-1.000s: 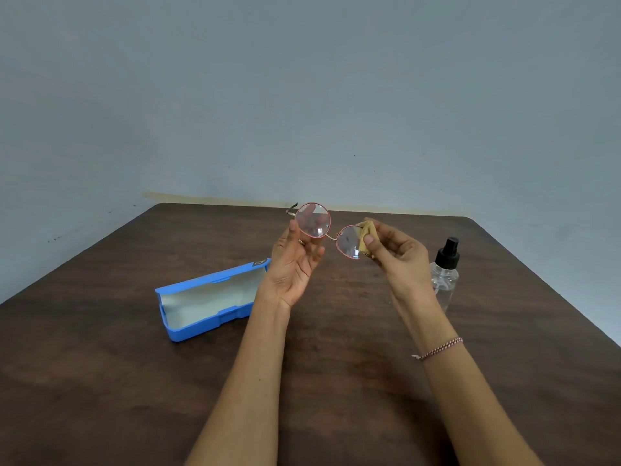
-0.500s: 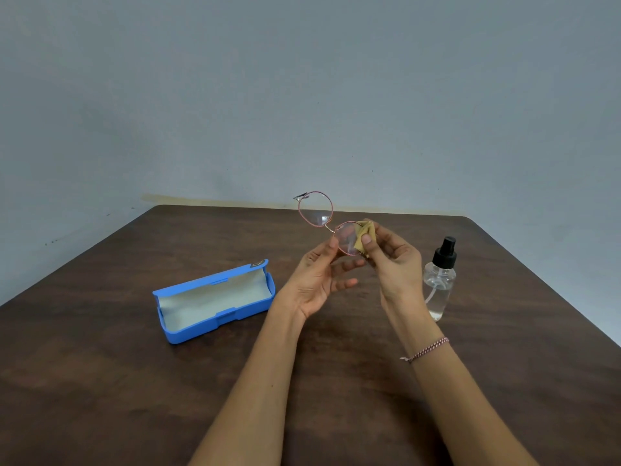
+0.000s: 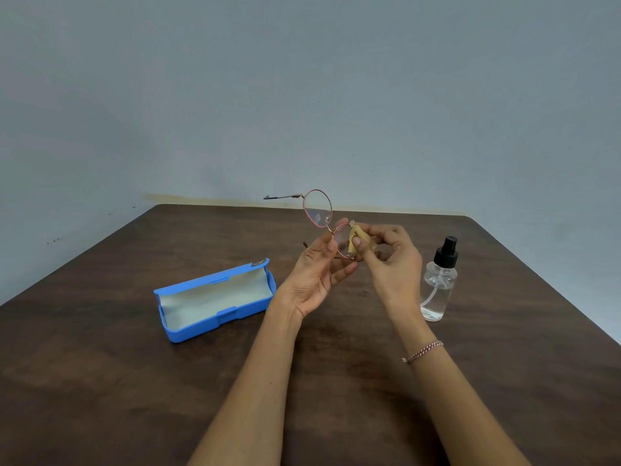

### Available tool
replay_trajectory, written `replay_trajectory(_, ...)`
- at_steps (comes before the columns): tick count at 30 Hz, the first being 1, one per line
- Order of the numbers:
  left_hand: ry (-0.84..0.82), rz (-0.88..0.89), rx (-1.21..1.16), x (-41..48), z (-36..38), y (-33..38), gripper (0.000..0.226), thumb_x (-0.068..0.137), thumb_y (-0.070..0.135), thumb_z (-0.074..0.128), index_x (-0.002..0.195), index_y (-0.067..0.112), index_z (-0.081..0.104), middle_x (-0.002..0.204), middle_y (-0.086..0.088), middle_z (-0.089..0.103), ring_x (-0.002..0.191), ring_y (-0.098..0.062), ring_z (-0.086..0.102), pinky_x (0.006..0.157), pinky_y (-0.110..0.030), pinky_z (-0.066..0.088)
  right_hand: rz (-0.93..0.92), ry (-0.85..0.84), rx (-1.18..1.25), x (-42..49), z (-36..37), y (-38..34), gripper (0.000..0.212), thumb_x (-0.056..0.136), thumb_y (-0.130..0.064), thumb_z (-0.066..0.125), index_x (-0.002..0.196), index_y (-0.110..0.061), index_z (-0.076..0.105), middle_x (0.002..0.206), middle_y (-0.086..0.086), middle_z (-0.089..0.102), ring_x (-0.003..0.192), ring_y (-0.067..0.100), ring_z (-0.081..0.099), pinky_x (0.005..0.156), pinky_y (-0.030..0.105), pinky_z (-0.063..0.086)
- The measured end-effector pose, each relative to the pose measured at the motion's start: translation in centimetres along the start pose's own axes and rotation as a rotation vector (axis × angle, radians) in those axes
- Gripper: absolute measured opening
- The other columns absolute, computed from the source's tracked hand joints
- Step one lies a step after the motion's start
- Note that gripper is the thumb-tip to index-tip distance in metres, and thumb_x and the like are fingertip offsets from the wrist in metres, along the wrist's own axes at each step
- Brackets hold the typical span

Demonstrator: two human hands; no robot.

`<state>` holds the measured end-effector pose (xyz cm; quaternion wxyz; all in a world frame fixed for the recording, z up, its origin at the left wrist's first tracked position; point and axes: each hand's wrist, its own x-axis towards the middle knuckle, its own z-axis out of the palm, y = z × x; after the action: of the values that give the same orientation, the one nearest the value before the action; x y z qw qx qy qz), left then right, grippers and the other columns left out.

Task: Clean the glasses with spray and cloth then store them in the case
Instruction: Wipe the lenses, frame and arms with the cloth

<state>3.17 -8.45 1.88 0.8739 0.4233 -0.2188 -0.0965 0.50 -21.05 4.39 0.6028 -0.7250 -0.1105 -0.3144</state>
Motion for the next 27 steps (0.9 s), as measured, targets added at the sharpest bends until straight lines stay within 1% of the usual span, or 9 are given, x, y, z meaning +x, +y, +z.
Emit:
replay_trajectory(3, -0.019, 0.000, 0.017, -0.1, -0.1, 0.1, 0.049, 0.063, 0.032, 0.081, 0.110, 0.029, 0.069, 0.103, -0.005, 0.071, 0.083, -0.019, 0.071, 0.070, -0.027, 0.059, -0.074, 0.044, -0.078, 0.0, 0.0, -0.2, 0.022, 0.080, -0.014, 0.071, 0.085, -0.034, 0.062, 0.091, -0.011, 0.059, 0.081, -0.001, 0.056, 0.067, 0.008, 0.041)
replay_trajectory(6, -0.023, -0.020, 0.030, -0.1, -0.2, 0.2, 0.050, 0.063, 0.037, 0.080, 0.112, 0.031, 0.068, 0.108, -0.007, 0.070, 0.092, -0.022, 0.070, 0.067, -0.030, 0.059, -0.035, 0.156, -0.056, 0.3, -0.5, -0.2, 0.026, 0.082, -0.018, 0.068, 0.079, -0.041, 0.056, 0.087, -0.007, 0.063, 0.083, 0.011, 0.057, 0.067, 0.018, 0.042)
replay_trajectory(8, -0.019, -0.035, 0.038, -0.1, -0.2, 0.2, 0.058, 0.059, 0.042, 0.084, 0.113, 0.031, 0.066, 0.112, -0.009, 0.069, 0.097, -0.022, 0.068, 0.067, -0.031, 0.059, -0.034, 0.220, -0.076, 0.5, -0.9, -0.3, 0.026, 0.082, -0.018, 0.066, 0.078, -0.040, 0.054, 0.081, -0.011, 0.060, 0.085, 0.015, 0.056, 0.067, 0.023, 0.043)
replay_trajectory(11, -0.029, -0.058, 0.067, -0.1, -0.1, 0.2, 0.058, 0.056, 0.042, 0.086, 0.111, 0.033, 0.068, 0.111, -0.006, 0.069, 0.096, -0.016, 0.068, 0.066, -0.029, 0.058, -0.118, 0.252, -0.160, 0.5, -0.9, -0.4, 0.026, 0.081, -0.011, 0.067, 0.080, -0.034, 0.055, 0.086, -0.010, 0.056, 0.086, 0.018, 0.056, 0.068, 0.027, 0.046)
replay_trajectory(13, -0.057, -0.055, 0.079, -0.2, 0.0, 0.2, 0.056, 0.059, 0.037, 0.085, 0.112, 0.035, 0.068, 0.109, -0.003, 0.069, 0.093, -0.012, 0.067, 0.069, -0.028, 0.058, -0.177, 0.223, -0.217, 0.3, -0.7, -0.3, 0.019, 0.079, -0.008, 0.068, 0.084, -0.024, 0.059, 0.090, -0.008, 0.053, 0.083, 0.012, 0.056, 0.068, 0.021, 0.046)
replay_trajectory(15, -0.081, -0.047, 0.075, -0.2, 0.0, 0.1, 0.057, 0.061, 0.032, 0.085, 0.114, 0.033, 0.067, 0.109, 0.000, 0.069, 0.094, -0.012, 0.066, 0.075, -0.028, 0.057, -0.223, 0.168, -0.265, 0.0, -0.4, -0.3, 0.018, 0.078, -0.006, 0.069, 0.088, -0.019, 0.060, 0.091, -0.007, 0.051, 0.077, 0.005, 0.053, 0.067, 0.011, 0.042)
replay_trajectory(20, -0.040, -0.008, 0.018, 0.1, -0.5, -0.2, 0.059, 0.056, 0.027, 0.089, 0.112, 0.025, 0.069, 0.105, -0.001, 0.068, 0.098, -0.015, 0.066, 0.076, -0.026, 0.056, -0.264, 0.009, -0.283, -0.5, 0.4, -0.3, 0.016, 0.080, -0.011, 0.072, 0.096, -0.012, 0.068, 0.089, -0.008, 0.054, 0.075, -0.002, 0.054, 0.066, 0.003, 0.039)
replay_trajectory(22, -0.027, 0.017, -0.009, 0.2, -0.7, 0.0, 0.058, 0.056, 0.027, 0.089, 0.110, 0.025, 0.070, 0.108, 0.001, 0.069, 0.097, -0.013, 0.066, 0.076, -0.025, 0.056, -0.294, -0.047, -0.248, -0.6, 0.4, -0.4, 0.016, 0.081, -0.016, 0.073, 0.096, -0.014, 0.070, 0.087, -0.008, 0.057, 0.077, -0.003, 0.053, 0.068, 0.004, 0.039)
replay_trajectory(27, -0.047, 0.046, -0.112, -0.2, -0.9, 0.6, 0.055, 0.056, 0.026, 0.089, 0.108, 0.024, 0.071, 0.104, -0.001, 0.070, 0.080, -0.008, 0.066, 0.073, -0.022, 0.056, -0.348, -0.147, -0.204, -0.4, 0.1, -0.1, 0.017, 0.079, -0.020, 0.073, 0.096, -0.021, 0.073, 0.090, -0.007, 0.057, 0.088, 0.012, 0.056, 0.079, 0.019, 0.046)
